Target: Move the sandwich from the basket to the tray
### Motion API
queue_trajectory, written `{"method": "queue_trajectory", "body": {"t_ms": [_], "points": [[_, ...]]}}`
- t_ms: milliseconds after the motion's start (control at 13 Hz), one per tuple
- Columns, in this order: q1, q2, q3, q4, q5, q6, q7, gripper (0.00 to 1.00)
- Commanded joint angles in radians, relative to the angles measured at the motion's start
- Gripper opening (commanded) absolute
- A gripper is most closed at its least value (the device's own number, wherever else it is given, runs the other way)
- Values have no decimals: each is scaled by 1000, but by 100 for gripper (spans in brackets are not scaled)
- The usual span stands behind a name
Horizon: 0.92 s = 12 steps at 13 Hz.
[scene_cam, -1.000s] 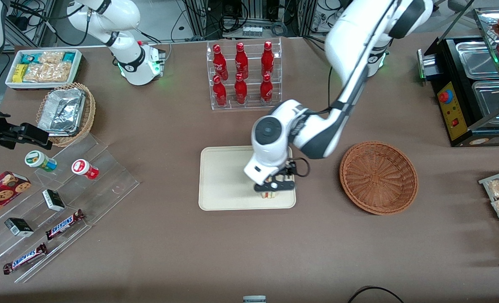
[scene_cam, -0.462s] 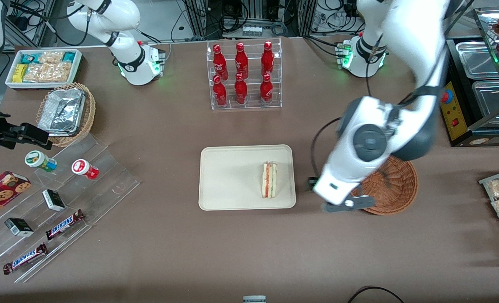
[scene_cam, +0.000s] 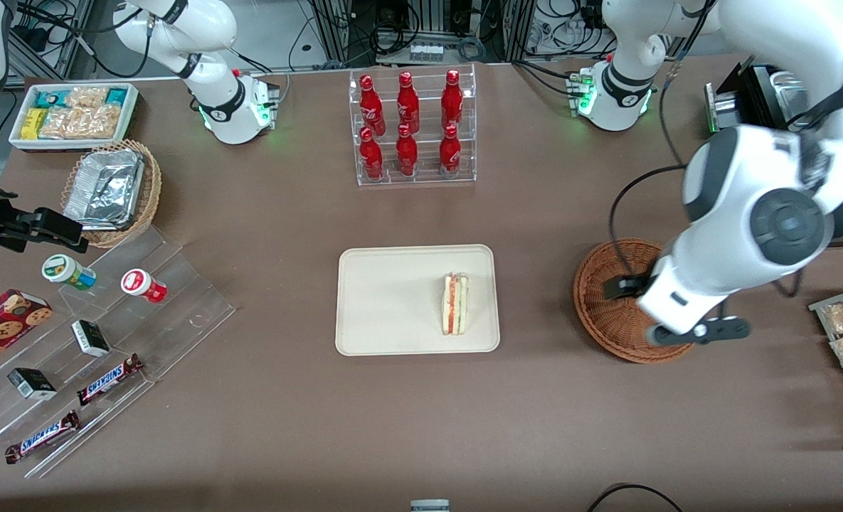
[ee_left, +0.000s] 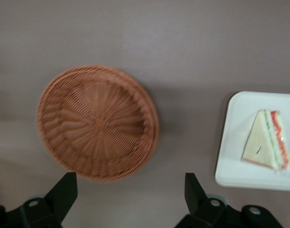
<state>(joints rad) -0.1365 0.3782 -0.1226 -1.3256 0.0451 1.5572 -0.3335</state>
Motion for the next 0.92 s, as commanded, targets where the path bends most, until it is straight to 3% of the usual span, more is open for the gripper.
{"method": "queue_trajectory", "body": {"t_ms": [0,538,846], "points": [[24,-106,-5,-23,-7,-96,25,100],[112,-315,7,-52,-1,-305,120,100],[112,-351,17,-132,-5,-273,168,100]]}}
